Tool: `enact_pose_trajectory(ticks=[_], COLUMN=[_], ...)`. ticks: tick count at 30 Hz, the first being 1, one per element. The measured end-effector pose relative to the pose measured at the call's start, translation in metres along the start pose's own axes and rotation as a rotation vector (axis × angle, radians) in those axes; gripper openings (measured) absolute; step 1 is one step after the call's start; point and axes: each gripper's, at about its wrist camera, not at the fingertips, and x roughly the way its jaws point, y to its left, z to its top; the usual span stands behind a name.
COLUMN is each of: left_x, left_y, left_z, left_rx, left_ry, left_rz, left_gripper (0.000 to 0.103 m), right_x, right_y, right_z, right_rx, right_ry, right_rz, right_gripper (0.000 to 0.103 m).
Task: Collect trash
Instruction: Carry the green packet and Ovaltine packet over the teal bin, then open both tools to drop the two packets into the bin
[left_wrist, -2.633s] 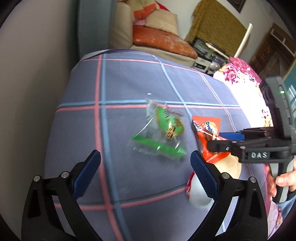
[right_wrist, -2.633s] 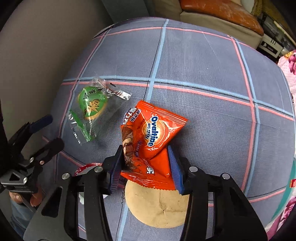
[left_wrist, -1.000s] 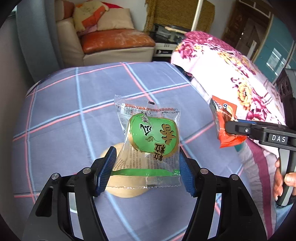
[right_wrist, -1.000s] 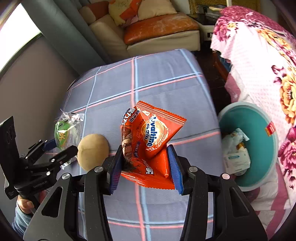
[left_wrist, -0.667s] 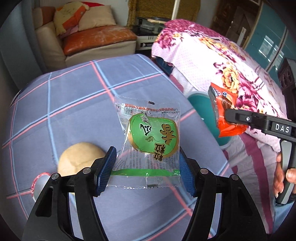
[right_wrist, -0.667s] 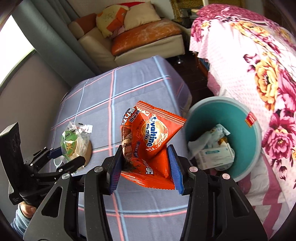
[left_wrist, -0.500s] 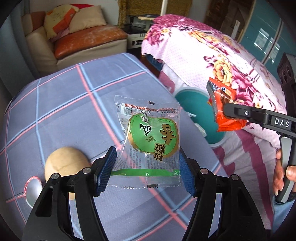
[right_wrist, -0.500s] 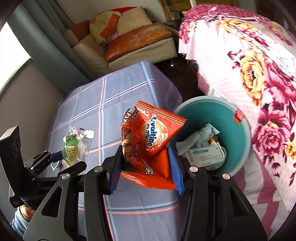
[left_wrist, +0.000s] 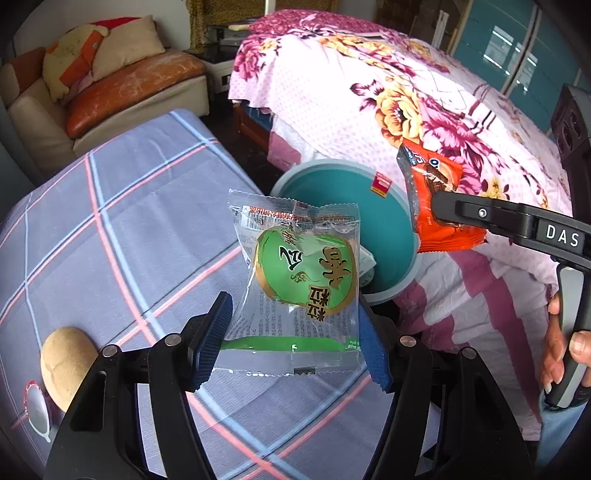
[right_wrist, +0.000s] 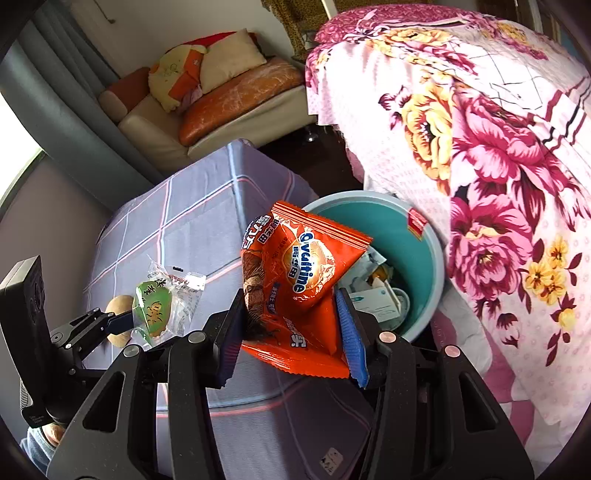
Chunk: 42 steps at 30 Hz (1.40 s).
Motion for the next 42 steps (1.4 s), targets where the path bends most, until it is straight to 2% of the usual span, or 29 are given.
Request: enact_pose_trajectory(ticks=[9, 20, 27, 29, 37, 39, 41, 42], left_x=[0.026, 0.048, 0.054, 0.054, 0.042, 0.038, 0.034, 0.032], left_y=[-0.025, -0.041, -0.045, -0.041, -0.017, -0.009, -0.003, 0.000], left_z=[0.014, 0.030, 0.037, 0.035, 0.025, 0.023, 0.021, 0.021], left_rx=[0.045, 0.061, 0.064, 0.055, -0.004, -0.020, -0.034, -0.042], left_ry=[0.037, 0.054, 0.047, 0.045, 0.025, 0.016, 0.009, 0.005], left_rz=[-0.014, -0.066, -0.072, -0.066, -0.068, -0.068, -0.068, -0.068], left_gripper=[0.066, 0.067, 0.082, 0.089, 0.090, 0.090, 0.091, 0.092], right_x=[-0.004, 0.001, 0.003, 0.006, 0.021, 0.025, 0.027, 0.028], right_y=[-0.029, -0.046, -0.051, -0.049, -0.036, -0.031, -0.026, -0.024], right_z=[0.004, 0.014, 0.022, 0.023, 0.028, 0.030, 0.032, 0.032], right_rx=[0.043, 0.052, 0.057, 0.052, 0.028, 0.019, 0.016, 0.016], right_ry=[-0.014, 0.003, 0.006, 0.014, 0.042, 0.046, 0.053, 0.052], right_rz=[-0.014, -0.056, -0.077, -0.082, -0.090, -0.093, -0.091, -0.091], right_gripper=[0.046, 0.047, 0.047, 0.047, 0.047, 0.052, 0.077, 0.079])
